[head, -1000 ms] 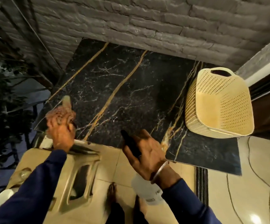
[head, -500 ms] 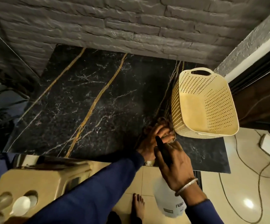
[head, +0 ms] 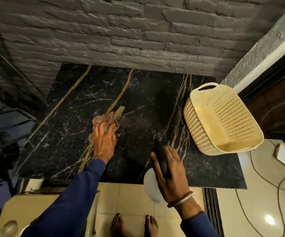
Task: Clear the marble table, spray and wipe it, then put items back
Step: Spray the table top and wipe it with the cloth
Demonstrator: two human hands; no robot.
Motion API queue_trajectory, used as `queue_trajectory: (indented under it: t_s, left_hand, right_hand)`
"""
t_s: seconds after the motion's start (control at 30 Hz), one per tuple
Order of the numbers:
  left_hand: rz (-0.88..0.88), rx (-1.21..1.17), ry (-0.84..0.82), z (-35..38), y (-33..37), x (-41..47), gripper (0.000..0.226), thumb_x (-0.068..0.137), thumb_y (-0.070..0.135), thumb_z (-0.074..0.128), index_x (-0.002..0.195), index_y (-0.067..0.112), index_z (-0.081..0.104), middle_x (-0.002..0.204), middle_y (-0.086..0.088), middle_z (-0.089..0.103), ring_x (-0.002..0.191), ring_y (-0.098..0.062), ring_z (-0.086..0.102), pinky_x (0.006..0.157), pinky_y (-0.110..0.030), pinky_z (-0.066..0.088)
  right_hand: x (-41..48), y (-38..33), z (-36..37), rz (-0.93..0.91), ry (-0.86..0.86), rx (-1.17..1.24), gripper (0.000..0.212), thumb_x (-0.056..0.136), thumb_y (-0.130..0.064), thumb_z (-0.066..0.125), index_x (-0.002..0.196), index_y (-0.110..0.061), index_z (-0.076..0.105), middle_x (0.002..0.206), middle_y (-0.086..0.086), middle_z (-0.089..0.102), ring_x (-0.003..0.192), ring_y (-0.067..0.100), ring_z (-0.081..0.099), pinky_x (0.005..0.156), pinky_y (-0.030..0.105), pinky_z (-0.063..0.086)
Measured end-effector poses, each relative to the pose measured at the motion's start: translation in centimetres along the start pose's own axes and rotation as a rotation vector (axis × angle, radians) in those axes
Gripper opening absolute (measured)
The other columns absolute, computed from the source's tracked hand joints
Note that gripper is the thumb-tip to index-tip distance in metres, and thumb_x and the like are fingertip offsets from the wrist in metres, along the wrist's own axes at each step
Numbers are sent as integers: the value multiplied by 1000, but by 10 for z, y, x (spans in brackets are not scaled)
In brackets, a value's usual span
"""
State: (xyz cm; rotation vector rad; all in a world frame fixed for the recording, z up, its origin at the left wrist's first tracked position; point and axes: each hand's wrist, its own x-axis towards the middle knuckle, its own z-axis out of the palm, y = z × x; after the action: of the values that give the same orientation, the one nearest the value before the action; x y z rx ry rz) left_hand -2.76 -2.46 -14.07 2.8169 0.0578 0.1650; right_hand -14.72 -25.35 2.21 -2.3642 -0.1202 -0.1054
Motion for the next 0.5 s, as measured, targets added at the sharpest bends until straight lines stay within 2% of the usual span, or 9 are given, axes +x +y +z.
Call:
queue_trajectory:
  t_s: [0.1,0.17,0.23,0.33,0.43,0.5]
  left_hand:
    - [-76,-14,-12,-13,-39,-8,50,83,16,58,133,22,52,140,-15,38,129,-35,32,113,-46,28]
    - [-36,7,-47,-21,-59,-9,53,84,15,59,136,21,49,142,-15,35,129,-35,30,112,-48,29]
    - [-51,22,-52,-30,-84,-9,52,86,16,58,137,20,48,143,-16,34,130,-36,29,113,-49,28]
    - [-187,74,-6,-44,-121,-13,48,84,16,59,132,18,52,139,-18,40,127,-38,33,109,-50,32]
    - [-240,99,0,-50,-135,-17,48,84,17,59,131,18,52,137,-19,41,127,-39,34,108,-50,33]
    - [-243,92,-19,-50,-133,-18,49,83,18,59,132,19,50,138,-19,40,128,-39,33,107,-50,34]
  right_hand:
    - [20,-16,21,-15,13,74,46,95,-55,41,118,-17,52,103,-5,50,89,4,49,76,12,41]
    - [36,-25,38,-42,0,107,47,92,-57,44,118,-18,51,105,-7,48,91,1,49,76,9,40]
    - [56,-36,58,-53,-9,165,52,90,-60,44,119,-17,52,107,-5,48,92,4,50,77,12,43]
    - [87,-51,91,-61,2,250,60,88,-63,45,118,-12,54,106,3,52,93,14,54,77,23,46]
    - [111,-63,123,-90,-28,309,68,84,-69,43,117,-10,53,107,6,53,95,16,54,77,19,45]
    - [118,-68,141,-126,-50,314,72,83,-70,44,118,-7,51,107,9,52,94,20,55,77,25,47]
